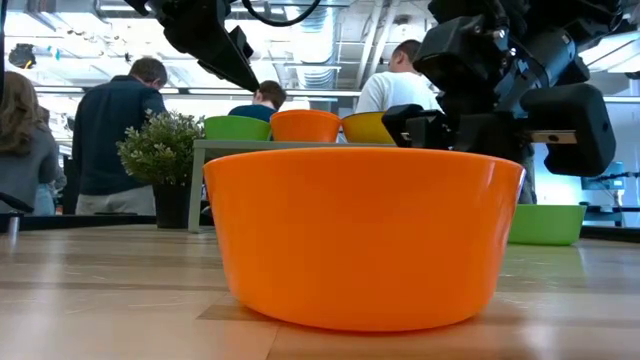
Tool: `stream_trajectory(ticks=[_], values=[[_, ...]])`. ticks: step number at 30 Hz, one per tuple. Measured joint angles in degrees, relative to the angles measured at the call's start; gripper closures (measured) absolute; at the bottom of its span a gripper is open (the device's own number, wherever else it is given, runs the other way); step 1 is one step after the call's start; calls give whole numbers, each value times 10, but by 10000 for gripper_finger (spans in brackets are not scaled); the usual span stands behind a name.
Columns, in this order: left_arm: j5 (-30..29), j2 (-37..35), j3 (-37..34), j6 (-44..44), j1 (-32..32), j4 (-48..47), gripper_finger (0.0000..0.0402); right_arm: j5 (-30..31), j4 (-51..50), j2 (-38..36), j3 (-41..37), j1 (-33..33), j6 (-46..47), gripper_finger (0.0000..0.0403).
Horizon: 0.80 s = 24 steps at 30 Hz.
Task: Pick & Place Mini bowls
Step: Stack the yellow bowl on top of the yellow bowl on the shelf
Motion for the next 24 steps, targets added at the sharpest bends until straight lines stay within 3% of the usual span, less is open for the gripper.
stream_trajectory(ticks=[7, 12, 24], values=[[0, 0, 0, 0, 0, 0, 298, 5, 3, -1, 1, -2, -3, 386], [0, 0, 0, 0, 0, 0, 298, 3, -30, -7, 21, -2, 4, 387], [0, 0, 0, 0, 0, -1, 298, 16, -371, -53, 214, -2, 46, 390]])
